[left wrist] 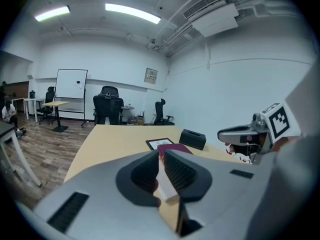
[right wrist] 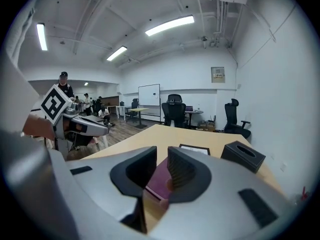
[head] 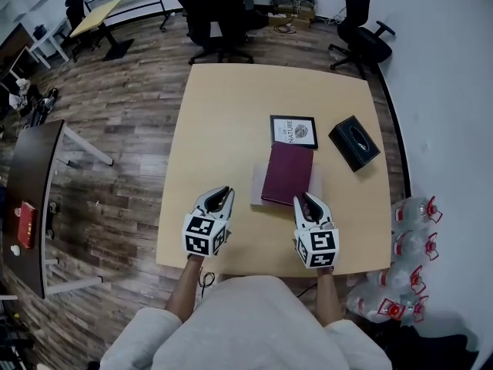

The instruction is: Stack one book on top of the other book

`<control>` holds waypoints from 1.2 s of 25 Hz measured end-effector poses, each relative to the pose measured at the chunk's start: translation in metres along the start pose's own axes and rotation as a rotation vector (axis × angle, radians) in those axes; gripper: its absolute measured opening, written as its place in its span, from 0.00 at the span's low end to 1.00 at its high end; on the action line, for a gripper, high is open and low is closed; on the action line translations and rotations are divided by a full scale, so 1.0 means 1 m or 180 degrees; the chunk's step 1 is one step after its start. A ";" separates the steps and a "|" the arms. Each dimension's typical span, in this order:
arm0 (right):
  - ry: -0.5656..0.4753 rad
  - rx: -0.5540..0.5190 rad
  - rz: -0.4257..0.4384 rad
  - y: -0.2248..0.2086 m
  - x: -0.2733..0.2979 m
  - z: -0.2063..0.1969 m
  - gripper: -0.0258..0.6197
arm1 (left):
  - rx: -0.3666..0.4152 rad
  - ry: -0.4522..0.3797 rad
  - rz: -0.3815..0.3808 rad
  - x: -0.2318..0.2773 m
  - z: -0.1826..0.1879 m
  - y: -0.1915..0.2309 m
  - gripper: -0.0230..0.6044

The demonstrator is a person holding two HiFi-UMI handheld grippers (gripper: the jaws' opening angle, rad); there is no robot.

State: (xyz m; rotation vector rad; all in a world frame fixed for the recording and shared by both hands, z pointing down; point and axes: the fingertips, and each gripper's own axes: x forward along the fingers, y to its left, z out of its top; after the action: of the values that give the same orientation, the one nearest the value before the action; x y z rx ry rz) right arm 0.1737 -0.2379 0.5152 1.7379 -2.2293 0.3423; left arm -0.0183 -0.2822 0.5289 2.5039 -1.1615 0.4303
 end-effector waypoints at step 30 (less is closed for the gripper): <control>-0.0258 -0.0196 0.0142 0.056 -0.011 0.022 0.04 | -0.0059 -0.0346 0.0372 -0.082 0.012 0.038 0.06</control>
State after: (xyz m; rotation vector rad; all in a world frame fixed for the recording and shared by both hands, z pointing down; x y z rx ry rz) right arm 0.1196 -0.2226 0.4906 1.7014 -2.3128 0.2141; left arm -0.0971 -0.2553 0.4917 2.4789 -1.3520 0.3148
